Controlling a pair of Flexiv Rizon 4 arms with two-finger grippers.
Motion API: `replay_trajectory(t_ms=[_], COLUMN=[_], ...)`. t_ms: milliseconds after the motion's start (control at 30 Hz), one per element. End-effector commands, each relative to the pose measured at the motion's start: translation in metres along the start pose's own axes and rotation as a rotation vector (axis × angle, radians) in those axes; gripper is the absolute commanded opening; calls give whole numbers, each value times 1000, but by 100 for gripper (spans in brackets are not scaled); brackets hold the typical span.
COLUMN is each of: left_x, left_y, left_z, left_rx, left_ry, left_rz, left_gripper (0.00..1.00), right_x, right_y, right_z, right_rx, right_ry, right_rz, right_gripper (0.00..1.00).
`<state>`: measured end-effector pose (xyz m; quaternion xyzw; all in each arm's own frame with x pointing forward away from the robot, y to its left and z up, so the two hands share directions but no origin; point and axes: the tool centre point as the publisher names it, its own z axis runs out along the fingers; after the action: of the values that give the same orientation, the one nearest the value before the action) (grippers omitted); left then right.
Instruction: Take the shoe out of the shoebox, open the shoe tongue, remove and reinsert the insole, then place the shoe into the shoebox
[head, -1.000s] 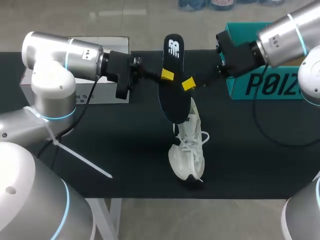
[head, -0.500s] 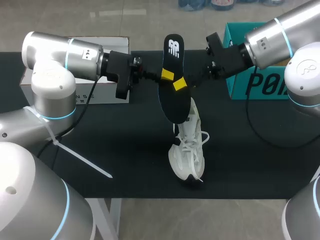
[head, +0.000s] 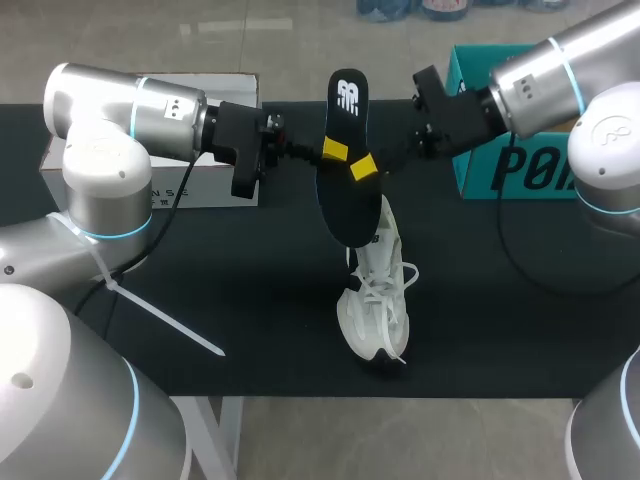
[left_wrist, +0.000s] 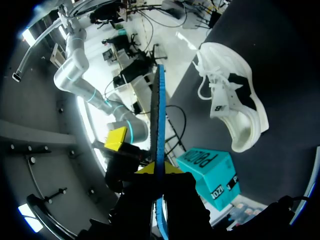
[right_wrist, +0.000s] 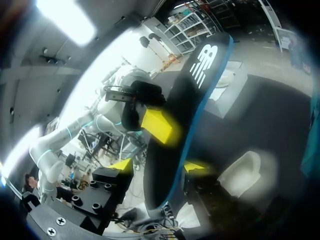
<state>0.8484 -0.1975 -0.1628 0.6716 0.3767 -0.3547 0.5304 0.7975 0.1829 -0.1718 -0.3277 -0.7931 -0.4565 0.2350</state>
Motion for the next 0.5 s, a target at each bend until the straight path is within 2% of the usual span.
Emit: replay_trajectory(t_ms=[33, 67, 167, 500], left_x=[0, 0, 0, 0], left_y=[-1, -1, -1, -1], left_z=[1, 1, 1, 1], left_rx=[-3, -3, -3, -3], left_ry=[-1, -1, -1, -1], left_rz=[2, 2, 2, 2], left_gripper=[0, 0, 0, 0], right_x=[-2, -2, -3, -7], right_y=[2, 2, 3, 10], right_z=[6, 6, 7, 8], right_rx=[-1, -2, -3, -12], right_ry=[4, 6, 9, 12], right_rz=[3, 5, 7, 14], right_gripper=[54, 50, 46, 49])
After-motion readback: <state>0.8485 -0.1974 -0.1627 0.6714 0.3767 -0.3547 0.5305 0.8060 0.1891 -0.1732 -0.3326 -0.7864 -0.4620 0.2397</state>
